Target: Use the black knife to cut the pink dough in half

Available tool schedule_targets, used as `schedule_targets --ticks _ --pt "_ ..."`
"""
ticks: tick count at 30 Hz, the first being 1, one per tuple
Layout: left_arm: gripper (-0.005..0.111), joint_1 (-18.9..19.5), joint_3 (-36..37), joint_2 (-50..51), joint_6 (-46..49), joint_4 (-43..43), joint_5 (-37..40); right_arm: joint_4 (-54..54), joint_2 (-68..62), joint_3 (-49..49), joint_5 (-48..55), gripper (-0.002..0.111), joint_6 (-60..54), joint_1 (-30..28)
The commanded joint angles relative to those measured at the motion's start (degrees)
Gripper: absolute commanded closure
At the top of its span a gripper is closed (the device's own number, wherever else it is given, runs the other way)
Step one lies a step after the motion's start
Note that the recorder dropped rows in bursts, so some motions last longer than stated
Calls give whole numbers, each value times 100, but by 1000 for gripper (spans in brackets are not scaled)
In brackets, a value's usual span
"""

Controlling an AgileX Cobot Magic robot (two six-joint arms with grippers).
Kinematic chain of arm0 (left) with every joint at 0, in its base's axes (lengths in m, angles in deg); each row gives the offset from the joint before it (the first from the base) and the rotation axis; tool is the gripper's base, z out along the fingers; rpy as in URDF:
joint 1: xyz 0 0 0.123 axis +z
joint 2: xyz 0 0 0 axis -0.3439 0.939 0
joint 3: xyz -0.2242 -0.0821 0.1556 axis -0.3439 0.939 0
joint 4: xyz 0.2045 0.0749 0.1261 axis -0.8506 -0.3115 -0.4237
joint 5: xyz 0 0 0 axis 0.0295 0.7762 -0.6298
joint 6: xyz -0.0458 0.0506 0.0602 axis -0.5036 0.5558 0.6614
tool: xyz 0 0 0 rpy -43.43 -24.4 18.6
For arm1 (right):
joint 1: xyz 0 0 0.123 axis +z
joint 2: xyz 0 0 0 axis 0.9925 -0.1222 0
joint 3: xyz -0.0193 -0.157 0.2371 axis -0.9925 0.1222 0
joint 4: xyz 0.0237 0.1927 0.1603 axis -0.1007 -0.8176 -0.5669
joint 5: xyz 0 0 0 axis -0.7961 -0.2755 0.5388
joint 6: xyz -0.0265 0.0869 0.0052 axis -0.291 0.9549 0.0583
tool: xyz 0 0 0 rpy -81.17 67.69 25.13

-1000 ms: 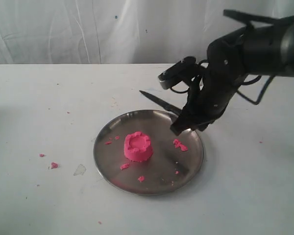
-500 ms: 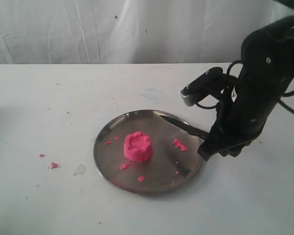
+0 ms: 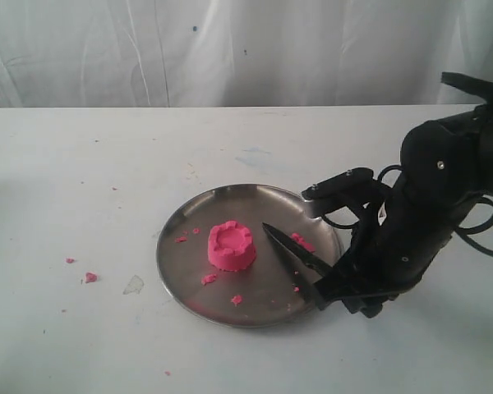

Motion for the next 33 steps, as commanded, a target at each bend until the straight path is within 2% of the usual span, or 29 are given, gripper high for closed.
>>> schedule_targets --ticks 1,5,10,13,25,33 --pt "107 -30 28 -29 -23 42 -14 -145 -3 43 -54 108 -179 -2" --pt "107 -30 28 -29 -23 42 -14 -144 -27 43 -15 106 -284 -2" --pt "107 -30 28 -29 -23 42 -14 -144 -195 43 -52 88 -411 -2" --pt "107 -30 28 -29 -23 42 -14 -158 -291 43 -240 81 -410 -2" --pt "107 -30 28 -29 -23 42 -14 -300 -309 31 -316 80 -363 -2" --pt "107 -30 28 -29 -23 42 -14 -300 -309 31 -348 63 -363 -2"
